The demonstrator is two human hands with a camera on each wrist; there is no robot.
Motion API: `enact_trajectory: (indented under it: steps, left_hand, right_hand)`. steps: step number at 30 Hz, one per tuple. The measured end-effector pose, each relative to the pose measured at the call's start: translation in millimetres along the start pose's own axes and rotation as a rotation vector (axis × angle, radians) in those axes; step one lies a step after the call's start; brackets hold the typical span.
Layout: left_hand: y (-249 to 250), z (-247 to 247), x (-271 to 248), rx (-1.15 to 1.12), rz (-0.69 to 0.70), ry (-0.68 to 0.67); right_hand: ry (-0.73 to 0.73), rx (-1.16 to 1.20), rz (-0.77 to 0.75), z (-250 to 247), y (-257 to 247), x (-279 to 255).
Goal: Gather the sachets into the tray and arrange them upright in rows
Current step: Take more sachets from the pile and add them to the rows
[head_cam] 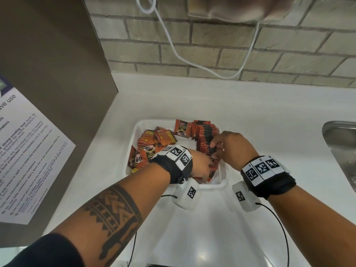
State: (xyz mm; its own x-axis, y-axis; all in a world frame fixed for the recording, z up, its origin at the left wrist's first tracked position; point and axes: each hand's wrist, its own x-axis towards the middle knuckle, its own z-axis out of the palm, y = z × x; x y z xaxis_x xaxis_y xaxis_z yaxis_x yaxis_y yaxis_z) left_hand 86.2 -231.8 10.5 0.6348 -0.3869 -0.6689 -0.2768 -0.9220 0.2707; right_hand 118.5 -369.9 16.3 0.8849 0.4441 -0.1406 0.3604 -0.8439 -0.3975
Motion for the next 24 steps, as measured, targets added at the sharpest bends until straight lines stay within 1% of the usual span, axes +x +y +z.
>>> enact_trajectory:
  steps: [3, 6, 16, 24]
  left_hand:
    - [0, 2, -1, 0.021, 0.006, -0.001]
    - [-1, 3, -2, 0.042, 0.024, 0.013]
    - [2, 5, 0, 0.065, 0.047, 0.034]
    - [1, 8, -1, 0.049, 0.049, 0.017]
  right_hand:
    - [0.002, -0.005, -0.03, 2, 1, -1]
    - [0.036, 0.023, -0.045, 2, 2, -3]
    - [-0.011, -0.053, -0.042, 3, 0, -4]
    - [0.012, 0.011, -0.052, 0, 0, -11]
